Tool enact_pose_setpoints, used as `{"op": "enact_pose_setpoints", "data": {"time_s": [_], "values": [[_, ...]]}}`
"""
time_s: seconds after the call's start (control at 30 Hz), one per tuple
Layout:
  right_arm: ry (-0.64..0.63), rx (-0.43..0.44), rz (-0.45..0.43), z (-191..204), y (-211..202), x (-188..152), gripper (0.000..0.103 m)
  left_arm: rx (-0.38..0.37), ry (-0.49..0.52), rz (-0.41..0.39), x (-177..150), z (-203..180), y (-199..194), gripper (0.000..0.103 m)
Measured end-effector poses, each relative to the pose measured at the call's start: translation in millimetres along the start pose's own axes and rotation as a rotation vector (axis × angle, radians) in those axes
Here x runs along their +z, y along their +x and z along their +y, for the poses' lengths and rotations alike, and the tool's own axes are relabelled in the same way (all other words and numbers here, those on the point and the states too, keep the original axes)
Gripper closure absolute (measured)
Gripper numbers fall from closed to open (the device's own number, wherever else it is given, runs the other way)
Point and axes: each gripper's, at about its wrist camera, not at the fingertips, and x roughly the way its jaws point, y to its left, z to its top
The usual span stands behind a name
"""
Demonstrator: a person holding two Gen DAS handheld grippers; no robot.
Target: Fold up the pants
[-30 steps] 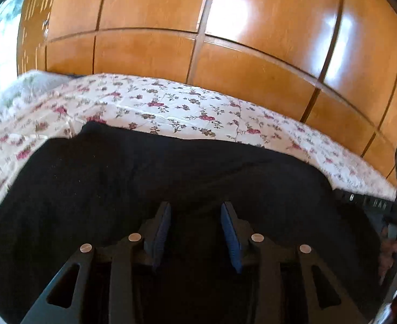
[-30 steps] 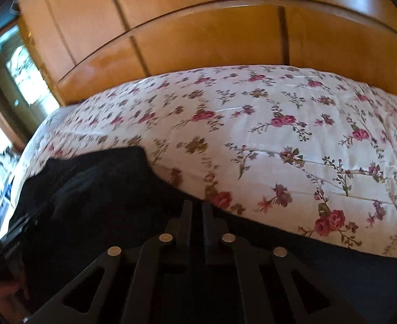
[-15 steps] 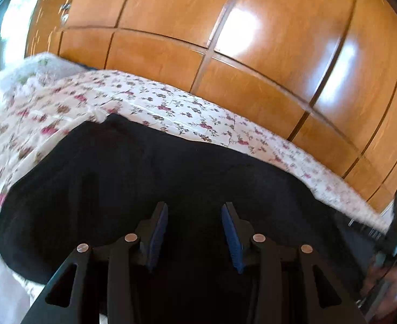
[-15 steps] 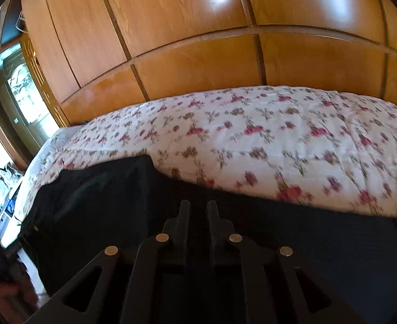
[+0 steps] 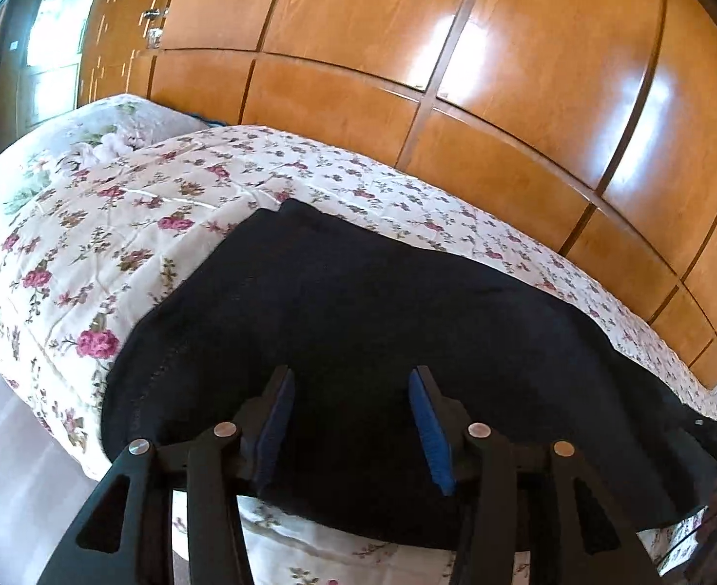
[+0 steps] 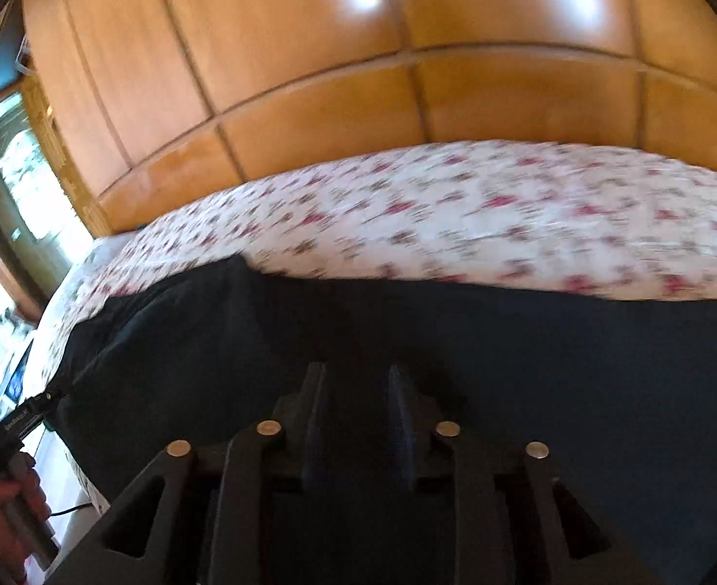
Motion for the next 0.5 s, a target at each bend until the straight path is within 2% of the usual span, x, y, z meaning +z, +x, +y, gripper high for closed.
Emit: {"op": "enact_pose_setpoints", "data": {"time_s": [0.1,0.23,0.3,0.5], "values": [[0.087,-0.095,-0.038,-44,-39,-4,0.059,-0.042,0.003,-0.025,1,-12,-4,0.053],[0.203,-0.222,-0.100,-97,-84,-12,0.058,-0.164,0.013,-0.033,2,-39,-7,0.050],[0.274,-0.300,-0.142,-126,-108,-18,0.056,-0.216,0.029,-0.019,1,-55,-2,0.047],[0.491,-0.457,-0.249,-198,-158,-41,0.043,-0.338,0.085,0.060,-14,-107,17,0.047]]}}
